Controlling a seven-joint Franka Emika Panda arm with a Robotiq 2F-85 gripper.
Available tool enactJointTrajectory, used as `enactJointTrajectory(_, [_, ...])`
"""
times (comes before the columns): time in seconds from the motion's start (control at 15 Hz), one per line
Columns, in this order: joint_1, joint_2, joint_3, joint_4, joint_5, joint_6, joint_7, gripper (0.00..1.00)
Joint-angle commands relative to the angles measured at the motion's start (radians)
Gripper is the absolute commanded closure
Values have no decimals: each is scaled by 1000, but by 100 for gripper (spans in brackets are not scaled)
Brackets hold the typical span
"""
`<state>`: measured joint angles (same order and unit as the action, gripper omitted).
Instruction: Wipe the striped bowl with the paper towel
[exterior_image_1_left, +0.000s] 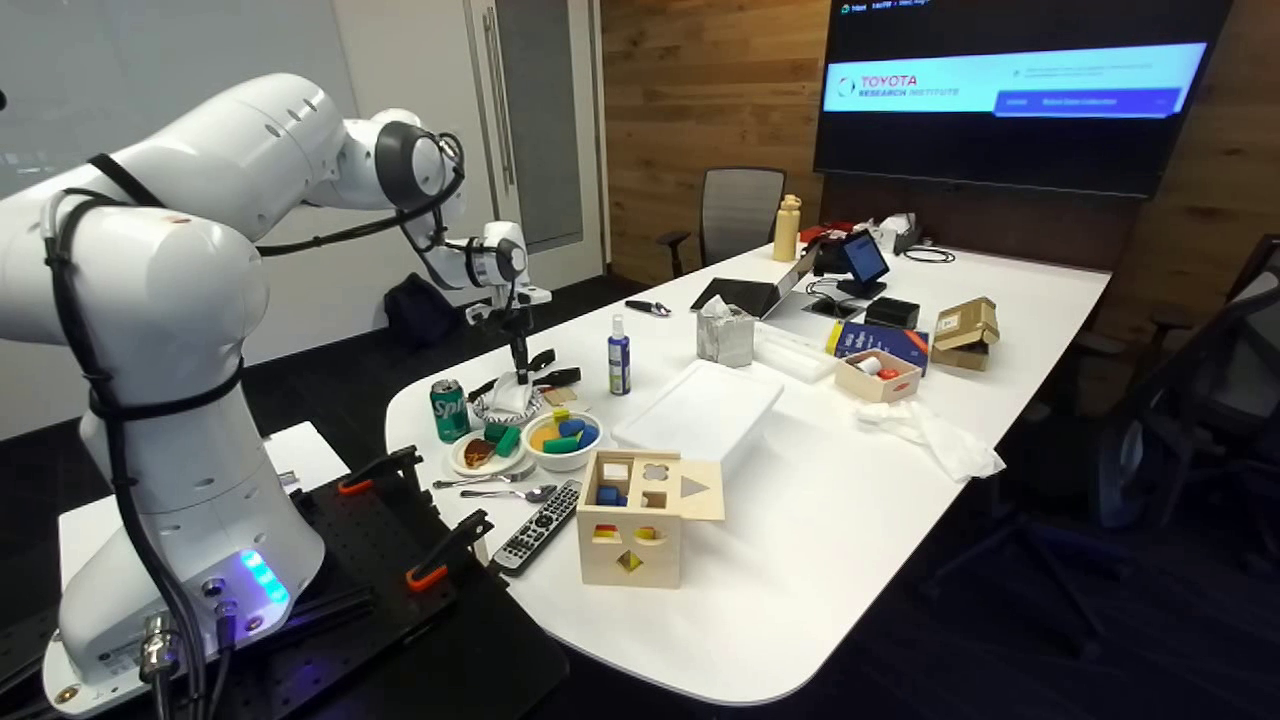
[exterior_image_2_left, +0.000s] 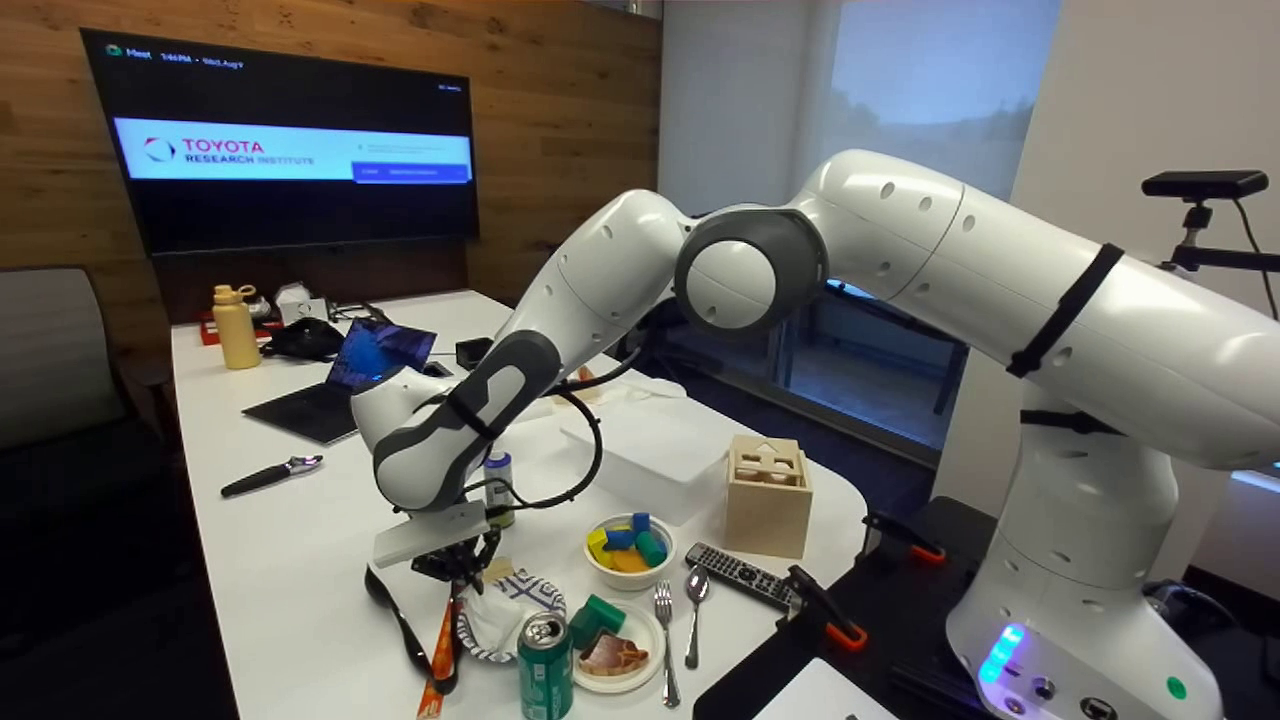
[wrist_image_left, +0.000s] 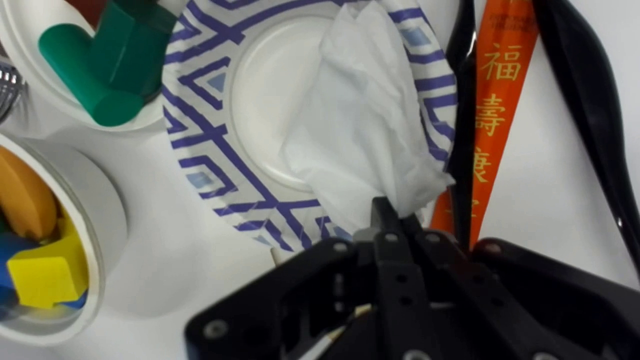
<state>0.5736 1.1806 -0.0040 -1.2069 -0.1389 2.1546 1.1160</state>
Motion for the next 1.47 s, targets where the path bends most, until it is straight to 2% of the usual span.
enactJointTrajectory(0.0, [15, -76, -27, -124, -1, 10, 88, 100])
enactJointTrajectory(0.33, [5, -97, -60, -198, -8, 57, 148, 100])
enactJointTrajectory(0.6, [2, -116, -70, -227, -16, 23, 189, 100])
enactJointTrajectory(0.93, [-11, -169, -20, -273, 6, -41, 150, 100])
enactJointTrajectory(1.27, [-48, -179, 54, -255, 43, -158, 91, 100])
enactJointTrajectory(1.4, [-65, -166, 70, -239, 40, -143, 54, 100])
